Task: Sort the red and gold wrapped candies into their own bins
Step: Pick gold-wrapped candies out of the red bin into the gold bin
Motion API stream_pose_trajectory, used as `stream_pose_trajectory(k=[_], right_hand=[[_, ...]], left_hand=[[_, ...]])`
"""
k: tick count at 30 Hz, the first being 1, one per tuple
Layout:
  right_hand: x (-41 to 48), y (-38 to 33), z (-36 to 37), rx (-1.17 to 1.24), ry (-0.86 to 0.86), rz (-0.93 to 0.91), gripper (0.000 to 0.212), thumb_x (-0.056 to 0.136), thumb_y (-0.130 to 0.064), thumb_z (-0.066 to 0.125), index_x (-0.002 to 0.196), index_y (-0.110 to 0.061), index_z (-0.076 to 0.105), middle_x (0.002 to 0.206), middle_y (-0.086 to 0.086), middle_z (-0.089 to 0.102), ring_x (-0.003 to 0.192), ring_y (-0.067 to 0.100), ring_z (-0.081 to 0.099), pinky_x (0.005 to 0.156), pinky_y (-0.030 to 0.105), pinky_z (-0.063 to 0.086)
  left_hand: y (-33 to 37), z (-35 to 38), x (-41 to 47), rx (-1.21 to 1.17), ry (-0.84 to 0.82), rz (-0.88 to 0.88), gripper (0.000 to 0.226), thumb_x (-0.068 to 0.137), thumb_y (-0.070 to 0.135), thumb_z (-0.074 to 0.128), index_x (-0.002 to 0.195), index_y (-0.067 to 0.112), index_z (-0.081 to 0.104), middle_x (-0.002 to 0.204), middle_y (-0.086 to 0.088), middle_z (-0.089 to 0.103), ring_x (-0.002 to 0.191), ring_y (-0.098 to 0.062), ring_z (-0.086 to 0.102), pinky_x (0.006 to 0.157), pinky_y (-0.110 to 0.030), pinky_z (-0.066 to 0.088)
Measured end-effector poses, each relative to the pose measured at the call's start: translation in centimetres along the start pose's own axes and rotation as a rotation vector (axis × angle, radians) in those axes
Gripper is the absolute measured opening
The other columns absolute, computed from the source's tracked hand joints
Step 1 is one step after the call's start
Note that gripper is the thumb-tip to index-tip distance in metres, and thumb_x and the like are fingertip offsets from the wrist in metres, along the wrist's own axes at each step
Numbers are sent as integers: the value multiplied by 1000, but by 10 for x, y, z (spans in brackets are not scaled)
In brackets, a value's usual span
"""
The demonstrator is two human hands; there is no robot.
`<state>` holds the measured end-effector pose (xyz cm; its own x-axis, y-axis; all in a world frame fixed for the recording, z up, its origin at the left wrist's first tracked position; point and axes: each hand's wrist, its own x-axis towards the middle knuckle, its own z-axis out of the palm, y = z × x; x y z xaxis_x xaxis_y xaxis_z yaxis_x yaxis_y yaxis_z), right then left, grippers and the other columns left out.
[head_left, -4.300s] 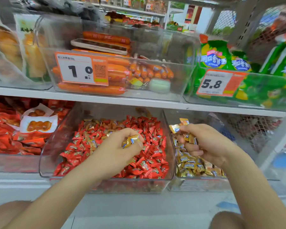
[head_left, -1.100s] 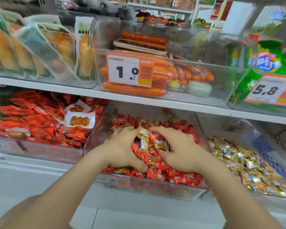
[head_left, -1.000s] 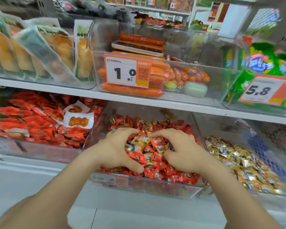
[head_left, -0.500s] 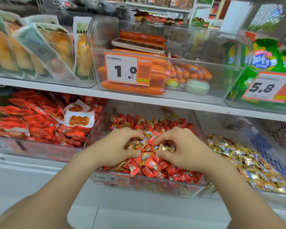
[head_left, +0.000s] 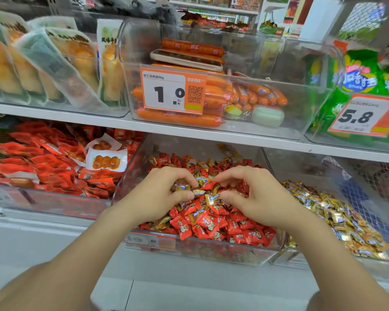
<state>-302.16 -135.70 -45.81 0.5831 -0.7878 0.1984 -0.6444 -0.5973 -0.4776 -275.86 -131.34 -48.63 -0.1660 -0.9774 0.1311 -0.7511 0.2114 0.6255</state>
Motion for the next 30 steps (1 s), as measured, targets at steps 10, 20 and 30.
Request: stream_pose_trajectory(k=[10, 20, 30], right_hand=[[9, 0, 19, -148, -100, -60, 23, 93, -48, 75, 116, -45, 74, 97, -15, 67, 98, 11, 51, 96, 43, 43], [7, 1, 5, 355, 177, 134, 11, 92, -24, 81, 97, -25, 72, 89, -4, 78, 76, 13, 76, 78, 37, 61], [-1, 10, -4, 442, 5, 262, 30, 104, -11, 58, 122, -32, 70, 75, -1, 69, 61, 18, 57, 63, 35, 48]], left_hand=[[-3, 11, 1, 41, -155, 59, 34, 100, 37, 69, 130, 48, 58, 126, 22, 56, 116, 3, 51, 94, -17, 42], [3, 8, 3, -14, 34, 64, 20, 103, 22, 64, 106, 41, 59, 109, 11, 59, 89, -4, 61, 76, -27, 51], [19, 4, 8, -248, 17, -136, 17, 105, 18, 43, 101, 28, 56, 79, -23, 60, 51, -16, 37, 47, -32, 32]])
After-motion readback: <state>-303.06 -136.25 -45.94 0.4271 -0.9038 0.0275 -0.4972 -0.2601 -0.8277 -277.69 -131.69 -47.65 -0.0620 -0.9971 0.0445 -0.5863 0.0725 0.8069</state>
